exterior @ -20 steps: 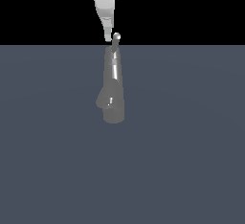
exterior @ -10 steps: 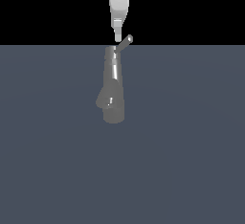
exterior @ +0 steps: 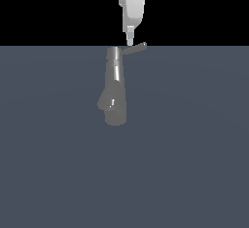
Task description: Turn on the faucet by rotating a designated handle.
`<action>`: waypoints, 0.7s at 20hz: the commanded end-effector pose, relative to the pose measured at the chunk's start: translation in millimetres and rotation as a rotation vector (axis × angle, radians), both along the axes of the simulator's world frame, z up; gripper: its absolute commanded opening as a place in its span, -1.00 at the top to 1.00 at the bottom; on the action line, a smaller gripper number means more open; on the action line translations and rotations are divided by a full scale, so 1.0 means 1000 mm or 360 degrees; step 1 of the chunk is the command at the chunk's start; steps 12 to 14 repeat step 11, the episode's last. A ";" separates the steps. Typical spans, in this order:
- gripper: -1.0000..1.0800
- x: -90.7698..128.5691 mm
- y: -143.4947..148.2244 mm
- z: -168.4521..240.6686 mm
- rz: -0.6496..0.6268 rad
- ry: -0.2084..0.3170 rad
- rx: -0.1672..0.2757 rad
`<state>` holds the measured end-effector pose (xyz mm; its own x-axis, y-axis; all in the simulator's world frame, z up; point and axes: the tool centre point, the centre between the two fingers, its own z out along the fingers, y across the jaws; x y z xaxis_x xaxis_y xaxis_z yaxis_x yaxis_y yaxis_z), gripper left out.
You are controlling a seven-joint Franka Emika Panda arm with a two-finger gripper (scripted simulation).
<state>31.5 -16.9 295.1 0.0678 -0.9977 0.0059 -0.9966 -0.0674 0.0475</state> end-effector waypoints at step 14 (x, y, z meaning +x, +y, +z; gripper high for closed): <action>1.00 0.024 -0.052 -0.021 -0.0060 0.0021 -0.0011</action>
